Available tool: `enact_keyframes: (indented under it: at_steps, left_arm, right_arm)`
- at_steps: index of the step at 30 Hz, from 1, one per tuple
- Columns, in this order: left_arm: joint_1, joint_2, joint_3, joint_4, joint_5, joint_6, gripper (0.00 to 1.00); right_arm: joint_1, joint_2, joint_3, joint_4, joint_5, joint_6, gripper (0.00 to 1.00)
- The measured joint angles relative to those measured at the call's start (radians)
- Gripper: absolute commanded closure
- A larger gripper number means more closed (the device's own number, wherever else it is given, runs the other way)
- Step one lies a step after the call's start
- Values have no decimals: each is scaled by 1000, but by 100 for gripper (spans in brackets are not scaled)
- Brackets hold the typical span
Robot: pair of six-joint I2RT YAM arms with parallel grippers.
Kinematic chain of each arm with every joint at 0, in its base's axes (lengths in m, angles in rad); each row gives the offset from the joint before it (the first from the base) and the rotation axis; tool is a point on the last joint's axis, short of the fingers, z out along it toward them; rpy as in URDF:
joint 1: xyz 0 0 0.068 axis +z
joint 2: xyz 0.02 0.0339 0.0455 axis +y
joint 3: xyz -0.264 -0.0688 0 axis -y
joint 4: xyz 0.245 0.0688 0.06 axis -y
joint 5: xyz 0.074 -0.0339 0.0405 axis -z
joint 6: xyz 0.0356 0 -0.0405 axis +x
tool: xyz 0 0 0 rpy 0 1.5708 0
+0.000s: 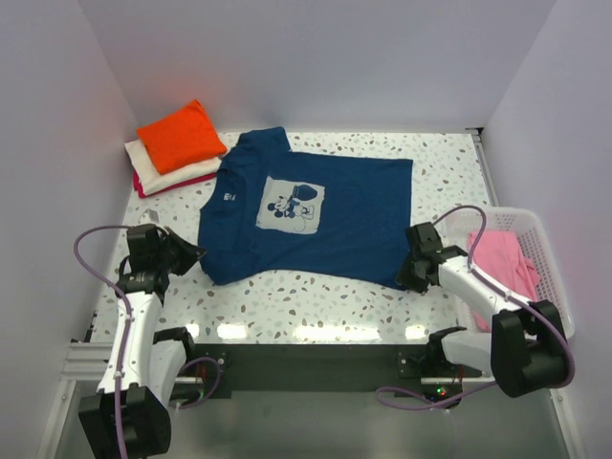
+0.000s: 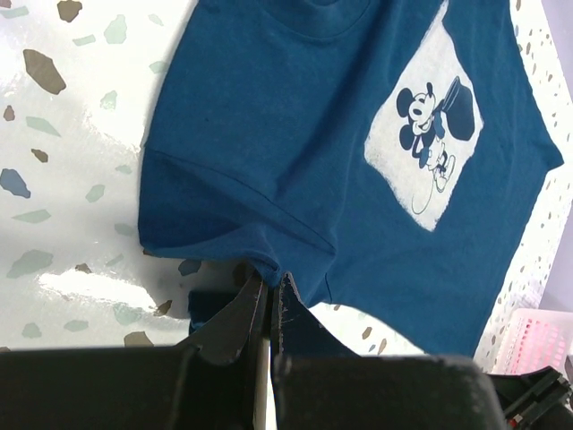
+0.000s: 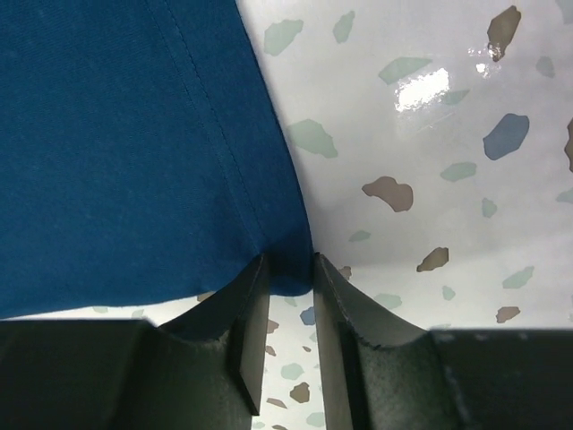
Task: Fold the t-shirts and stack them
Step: Fold the tshirt
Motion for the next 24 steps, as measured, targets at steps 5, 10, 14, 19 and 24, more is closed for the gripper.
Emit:
enact_keyframes:
  at_steps: [5, 10, 14, 19, 24]
  left_arm:
    - [-5, 10, 0, 10, 0, 0, 100]
    - [-24, 19, 0, 24, 0, 0, 100]
    - [-45, 44, 11, 30, -3, -2, 100]
    - [-84, 117, 76, 50, -31, -4, 100]
    - [-152, 240, 177, 106, -68, -22, 100]
  right_arm:
    - [0, 12, -3, 24, 0, 2, 100]
    - [0, 6, 0, 11, 5, -3, 100]
    - [0, -18, 41, -40, 32, -19, 100]
    - [1, -6, 147, -67, 63, -53, 100]
    - [-1, 88, 237, -59, 64, -79, 100]
